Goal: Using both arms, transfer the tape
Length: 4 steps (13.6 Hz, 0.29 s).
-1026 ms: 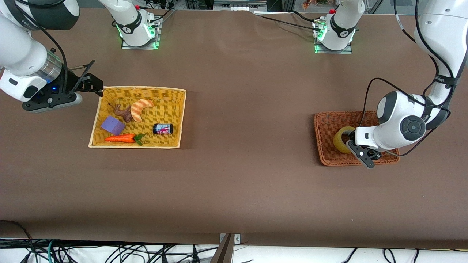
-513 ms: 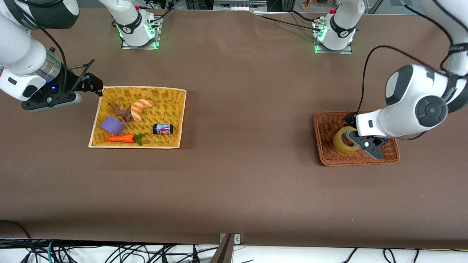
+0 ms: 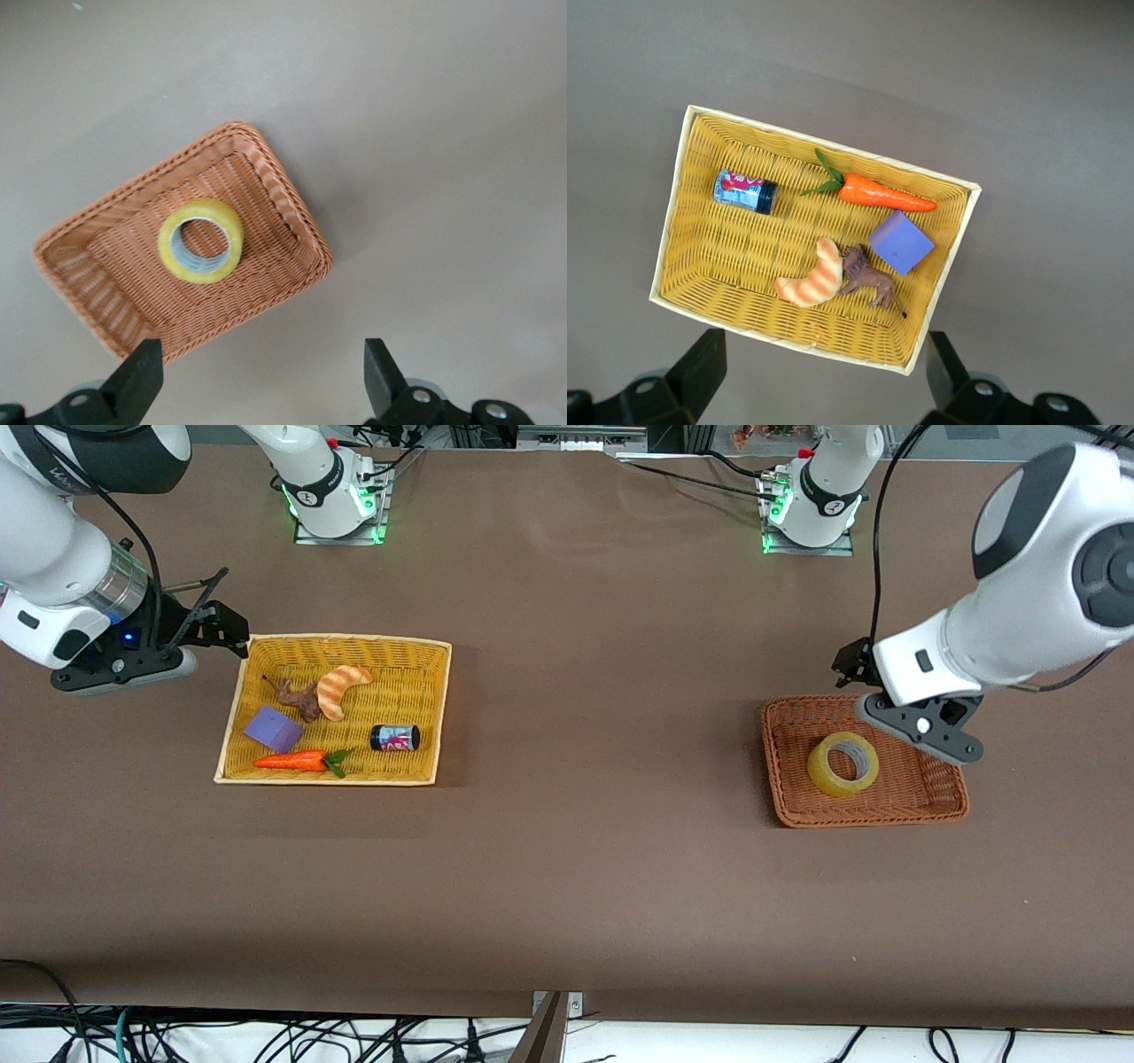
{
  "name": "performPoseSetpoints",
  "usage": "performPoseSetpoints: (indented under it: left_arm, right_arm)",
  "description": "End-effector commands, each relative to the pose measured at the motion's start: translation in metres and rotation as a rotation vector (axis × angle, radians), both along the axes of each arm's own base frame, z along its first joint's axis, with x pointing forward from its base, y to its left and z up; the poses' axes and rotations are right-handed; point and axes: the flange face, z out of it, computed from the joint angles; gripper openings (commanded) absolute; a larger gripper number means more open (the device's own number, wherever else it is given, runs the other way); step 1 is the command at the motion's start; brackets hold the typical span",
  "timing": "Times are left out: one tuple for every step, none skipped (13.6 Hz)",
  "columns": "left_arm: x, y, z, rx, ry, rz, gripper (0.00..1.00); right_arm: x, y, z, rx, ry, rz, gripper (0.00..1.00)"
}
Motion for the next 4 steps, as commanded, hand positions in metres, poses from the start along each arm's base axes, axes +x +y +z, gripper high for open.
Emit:
performPoseSetpoints:
  left_arm:
    - [-0.023,0.001,0.037,0.068,-0.061,0.048,1.00]
    - [-0.021,0.012,0.040,0.058,-0.074,0.087,1.00]
    - [-0.013,0.037,0.041,-0.004,-0.093,0.180,1.00]
    - [-0.015,0.063,0.039,-0.058,-0.107,0.262,1.00]
  right_arm:
    - [-0.004,-0.001,0.007,-0.003,-0.008,0.000,1.00]
    - [-0.005,-0.001,0.008,-0.003,-0.008,0.000,1.00]
    - [-0.006,-0.001,0.008,-0.004,-0.007,-0.001,1.00]
    - [-0.006,-0.001,0.008,-0.004,-0.007,-0.001,1.00]
